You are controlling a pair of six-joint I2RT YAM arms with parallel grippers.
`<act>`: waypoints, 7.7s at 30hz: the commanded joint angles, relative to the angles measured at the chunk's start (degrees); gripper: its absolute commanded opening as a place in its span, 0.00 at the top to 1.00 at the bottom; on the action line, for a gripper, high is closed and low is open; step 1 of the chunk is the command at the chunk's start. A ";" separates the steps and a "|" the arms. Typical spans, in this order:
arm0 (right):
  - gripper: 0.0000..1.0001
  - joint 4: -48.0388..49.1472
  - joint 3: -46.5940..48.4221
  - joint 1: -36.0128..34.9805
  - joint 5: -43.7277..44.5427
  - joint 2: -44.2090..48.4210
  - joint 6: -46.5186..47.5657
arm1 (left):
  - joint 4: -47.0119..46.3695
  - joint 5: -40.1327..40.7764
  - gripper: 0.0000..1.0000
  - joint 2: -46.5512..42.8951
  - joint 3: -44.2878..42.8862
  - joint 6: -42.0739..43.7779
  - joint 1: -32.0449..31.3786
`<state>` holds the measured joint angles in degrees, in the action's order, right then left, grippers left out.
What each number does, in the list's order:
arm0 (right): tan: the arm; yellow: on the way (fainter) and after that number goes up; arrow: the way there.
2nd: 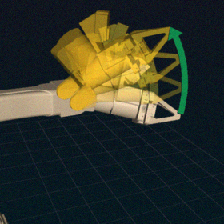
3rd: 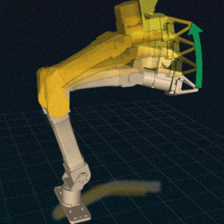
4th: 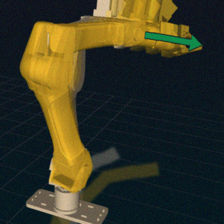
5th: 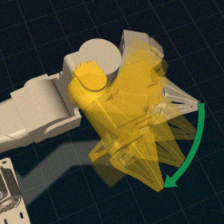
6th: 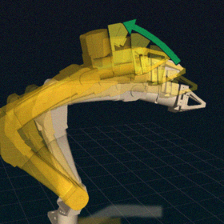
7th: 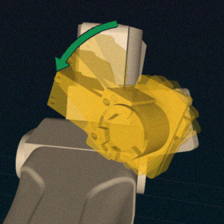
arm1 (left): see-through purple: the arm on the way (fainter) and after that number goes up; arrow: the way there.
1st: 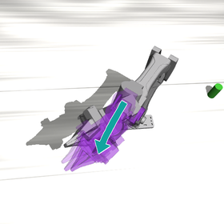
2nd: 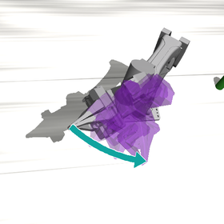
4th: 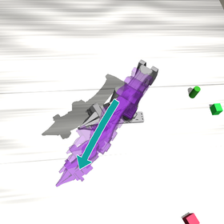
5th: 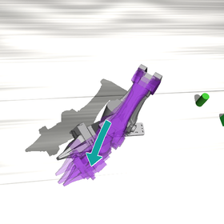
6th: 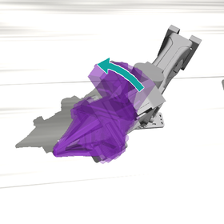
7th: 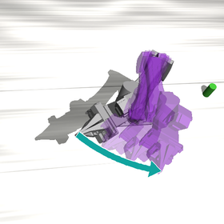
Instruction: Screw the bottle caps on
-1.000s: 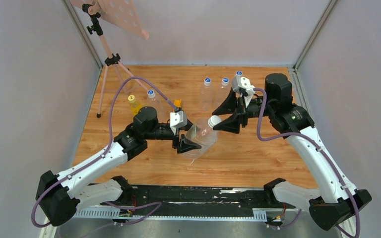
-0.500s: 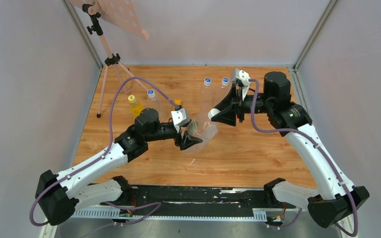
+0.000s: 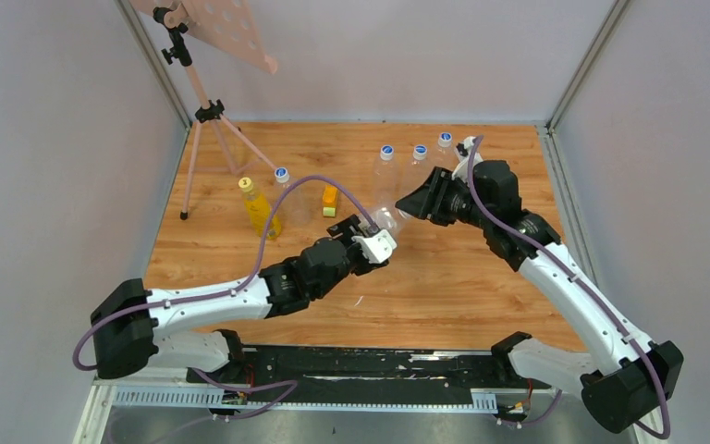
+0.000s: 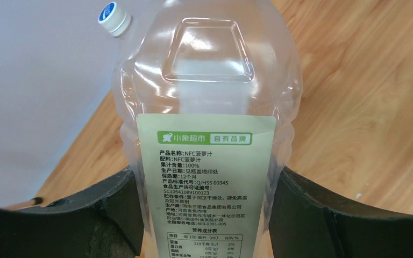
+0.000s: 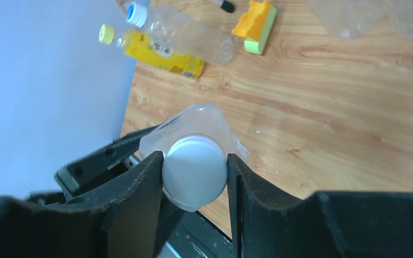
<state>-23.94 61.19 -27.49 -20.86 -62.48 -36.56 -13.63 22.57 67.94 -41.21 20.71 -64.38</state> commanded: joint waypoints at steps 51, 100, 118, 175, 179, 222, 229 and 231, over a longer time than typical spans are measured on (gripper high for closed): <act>0.44 10.06 -2.03 1.77 -37.15 12.43 35.81 | 2.40 -56.13 1.00 -10.86 -3.87 -18.60 12.61; 0.17 4.09 -0.98 1.52 -9.40 20.27 40.68 | 7.91 -34.93 1.00 -5.87 -5.55 -18.58 9.36; 0.35 3.84 1.93 4.56 -31.36 12.90 40.95 | 4.38 -49.34 1.00 -8.00 -5.10 -18.08 11.73; 0.20 26.23 -11.00 -8.73 12.20 9.35 1.06 | -11.04 8.41 1.00 0.88 -2.34 -20.35 -4.19; 0.23 28.10 -11.82 -8.73 12.86 8.68 1.82 | -11.30 6.71 1.00 0.87 -2.30 -20.36 -4.22; 1.00 35.92 -27.55 -6.48 37.82 18.10 42.37 | 17.36 4.22 0.00 -6.71 -4.45 -31.39 4.29; 0.94 36.71 -30.50 -6.53 38.50 16.98 40.20 | 19.30 5.47 0.00 -9.62 -4.56 -30.13 6.99; 0.90 36.49 -31.02 -6.53 38.52 16.95 39.29 | 19.53 5.45 0.00 -10.06 -4.27 -30.30 7.11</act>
<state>8.40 30.96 -33.95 16.05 -45.56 3.36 5.34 27.29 59.72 -43.57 -8.69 -57.65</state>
